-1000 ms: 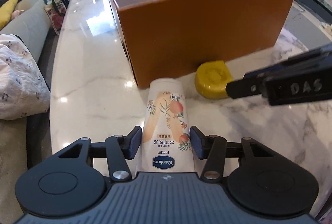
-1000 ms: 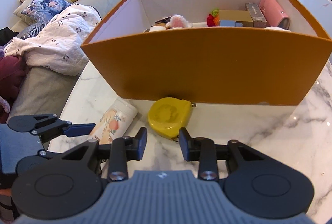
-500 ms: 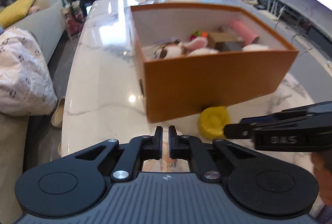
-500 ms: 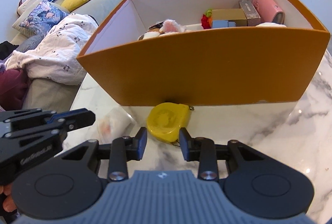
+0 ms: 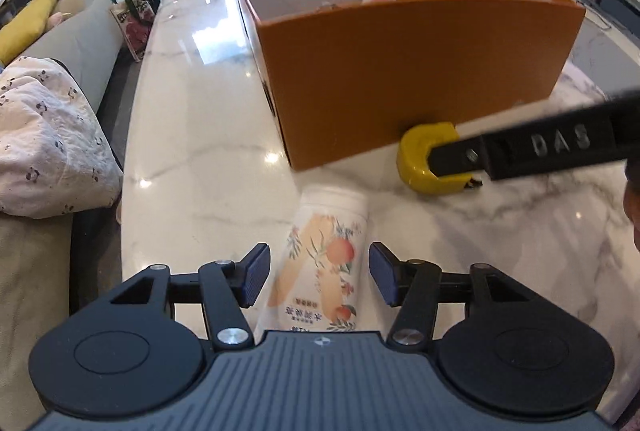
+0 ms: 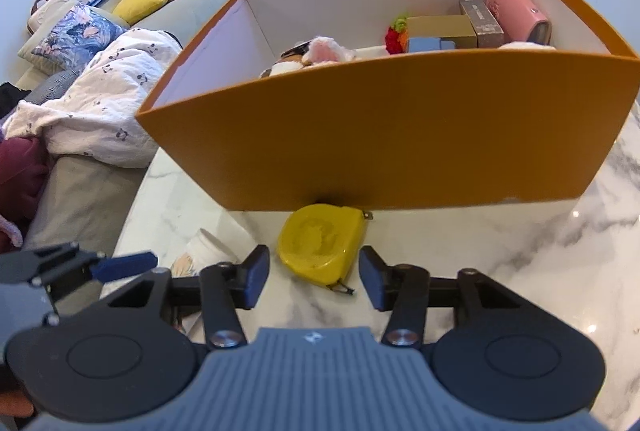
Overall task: Organize objects
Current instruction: 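Grasp the white lotion tube with left tool while right tool grasps the yellow tape measure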
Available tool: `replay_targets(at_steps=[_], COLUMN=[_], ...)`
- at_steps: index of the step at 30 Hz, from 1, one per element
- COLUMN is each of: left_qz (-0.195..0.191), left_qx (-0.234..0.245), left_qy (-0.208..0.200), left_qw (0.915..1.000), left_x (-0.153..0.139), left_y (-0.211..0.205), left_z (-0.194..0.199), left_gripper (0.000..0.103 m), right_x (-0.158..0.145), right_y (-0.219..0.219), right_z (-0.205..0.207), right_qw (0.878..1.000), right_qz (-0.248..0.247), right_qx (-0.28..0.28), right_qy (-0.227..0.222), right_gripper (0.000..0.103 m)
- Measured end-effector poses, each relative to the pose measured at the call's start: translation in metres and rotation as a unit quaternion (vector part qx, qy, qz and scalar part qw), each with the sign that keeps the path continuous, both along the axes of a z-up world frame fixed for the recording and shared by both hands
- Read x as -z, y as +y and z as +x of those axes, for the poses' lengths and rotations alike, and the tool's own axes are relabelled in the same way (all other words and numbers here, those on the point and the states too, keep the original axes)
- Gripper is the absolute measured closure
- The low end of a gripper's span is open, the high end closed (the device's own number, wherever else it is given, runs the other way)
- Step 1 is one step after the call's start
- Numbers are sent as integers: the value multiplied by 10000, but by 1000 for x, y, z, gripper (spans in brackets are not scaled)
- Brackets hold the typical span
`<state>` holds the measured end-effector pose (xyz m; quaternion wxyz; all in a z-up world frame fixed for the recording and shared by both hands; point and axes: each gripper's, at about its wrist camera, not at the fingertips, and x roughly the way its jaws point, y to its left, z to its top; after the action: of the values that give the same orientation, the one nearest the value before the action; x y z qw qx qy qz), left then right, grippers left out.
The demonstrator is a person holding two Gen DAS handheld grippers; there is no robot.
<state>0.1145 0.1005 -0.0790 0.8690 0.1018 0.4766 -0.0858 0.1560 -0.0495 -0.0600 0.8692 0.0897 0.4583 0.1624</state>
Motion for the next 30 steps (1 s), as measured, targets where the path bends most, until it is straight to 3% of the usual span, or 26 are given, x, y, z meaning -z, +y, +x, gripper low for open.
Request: replay_targets(at_steps=[5, 11, 14, 17, 19, 25, 30], left_qz=[105, -132, -300, -351, -349, -740, -976], left_qx=[32, -54, -164, -173, -194, -549, -615], left_qy=[7, 15, 53, 63, 75, 166, 123], left_qw=[9999, 9999, 9994, 9992, 9992, 9956, 9933], left_x=[8, 10, 9, 9, 8, 2, -9], left_y=[-4, 2, 7, 7, 6, 14, 16], left_z=[3, 10, 12, 13, 13, 15, 12], left_gripper=[39, 39, 45, 48, 48, 49, 49], right_x=[5, 10, 16, 19, 20, 19, 15], right_y=[12, 28, 32, 38, 40, 30, 12], right_z=[7, 11, 15, 13, 12, 13, 15], right_qw=[9999, 9984, 9976, 9951, 9931, 9946, 9988], right_qz=[-97, -525, -671, -943, -1110, -990, -464], right_qx=[-46, -168, -167, -256, -282, -275, -63], right_qy=[30, -108, 12, -161, -249, -175, 147], right_gripper=[43, 39, 40, 41, 48, 49, 49])
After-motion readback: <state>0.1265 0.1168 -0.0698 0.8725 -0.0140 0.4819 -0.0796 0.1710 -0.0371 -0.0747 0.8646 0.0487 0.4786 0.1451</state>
